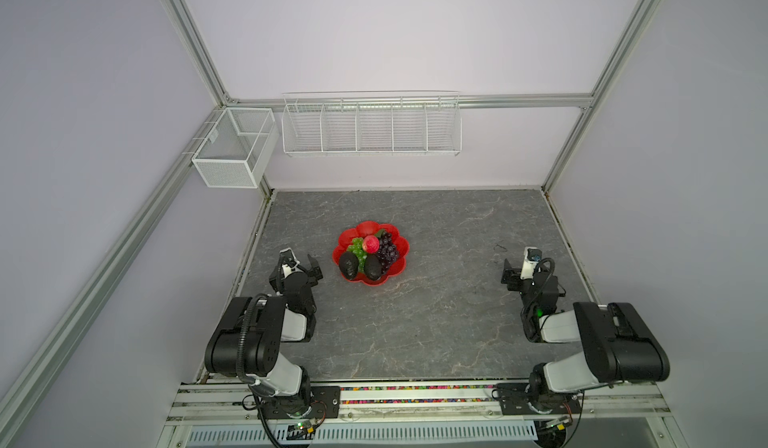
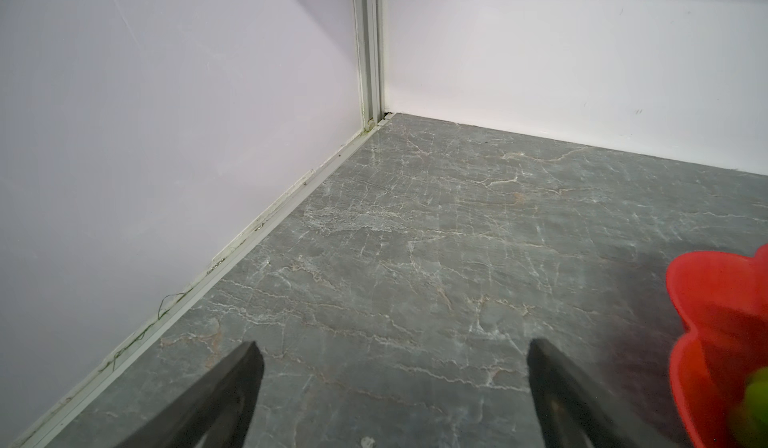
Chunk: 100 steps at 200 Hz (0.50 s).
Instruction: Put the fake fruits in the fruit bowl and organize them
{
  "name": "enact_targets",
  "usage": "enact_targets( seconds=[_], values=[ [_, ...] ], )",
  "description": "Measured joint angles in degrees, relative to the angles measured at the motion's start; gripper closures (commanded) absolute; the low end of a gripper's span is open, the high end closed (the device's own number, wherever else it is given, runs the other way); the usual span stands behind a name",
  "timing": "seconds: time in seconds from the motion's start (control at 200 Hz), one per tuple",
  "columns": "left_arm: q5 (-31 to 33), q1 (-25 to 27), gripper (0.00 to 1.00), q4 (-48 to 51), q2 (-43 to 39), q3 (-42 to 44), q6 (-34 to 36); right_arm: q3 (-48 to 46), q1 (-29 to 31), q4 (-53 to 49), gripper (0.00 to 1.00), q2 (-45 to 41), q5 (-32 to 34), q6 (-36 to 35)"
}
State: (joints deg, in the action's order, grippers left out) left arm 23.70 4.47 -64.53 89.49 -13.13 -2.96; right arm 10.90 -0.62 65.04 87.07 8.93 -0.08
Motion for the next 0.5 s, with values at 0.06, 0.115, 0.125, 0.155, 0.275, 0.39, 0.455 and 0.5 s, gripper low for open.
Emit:
enact_targets(
  seconds=[0.06,0.115,0.125,0.155,0.275,0.39,0.455,0.5],
  values=[
    [-0.3,0.0,0.01,2.7,-0.1,-2.3,0.0,1.8,-0.2,-1.3,0.12,1.4,-1.5,-0.2],
    [-0.6,0.1,0.01,5.9,-0.1,-5.5,0.0,5.0,0.0,-6.1,0.12,1.3,-3.9,-1.0],
    [-0.6,0.1,0.01,6.2,-0.1,-5.8,0.0,5.8,0.0,-6.8,0.12,1.3,-4.2,-1.1],
    [-0.6,0.2,0.01,6.8,-0.1,-7.1,0.0,7.5,0.0,-7.9,0.12,1.3,-5.1,-1.3],
    [-0.6,0.4,0.01,7.9,-0.2,-8.5,0.1,11.1,0.0,-10.4,0.12,1.0,-6.2,-1.3],
    [-0.6,0.4,0.01,9.6,-0.2,-8.5,0.1,11.1,0.0,-12.8,0.12,1.0,-6.6,-1.3],
    [-0.6,0.4,0.01,9.9,-0.2,-8.5,0.1,11.1,0.0,-13.8,0.12,1.0,-6.8,-1.3],
    [-0.6,0.4,0.01,10.0,-0.2,-8.5,0.1,11.1,0.0,-14.1,0.12,1.0,-6.9,-1.3]
  ],
)
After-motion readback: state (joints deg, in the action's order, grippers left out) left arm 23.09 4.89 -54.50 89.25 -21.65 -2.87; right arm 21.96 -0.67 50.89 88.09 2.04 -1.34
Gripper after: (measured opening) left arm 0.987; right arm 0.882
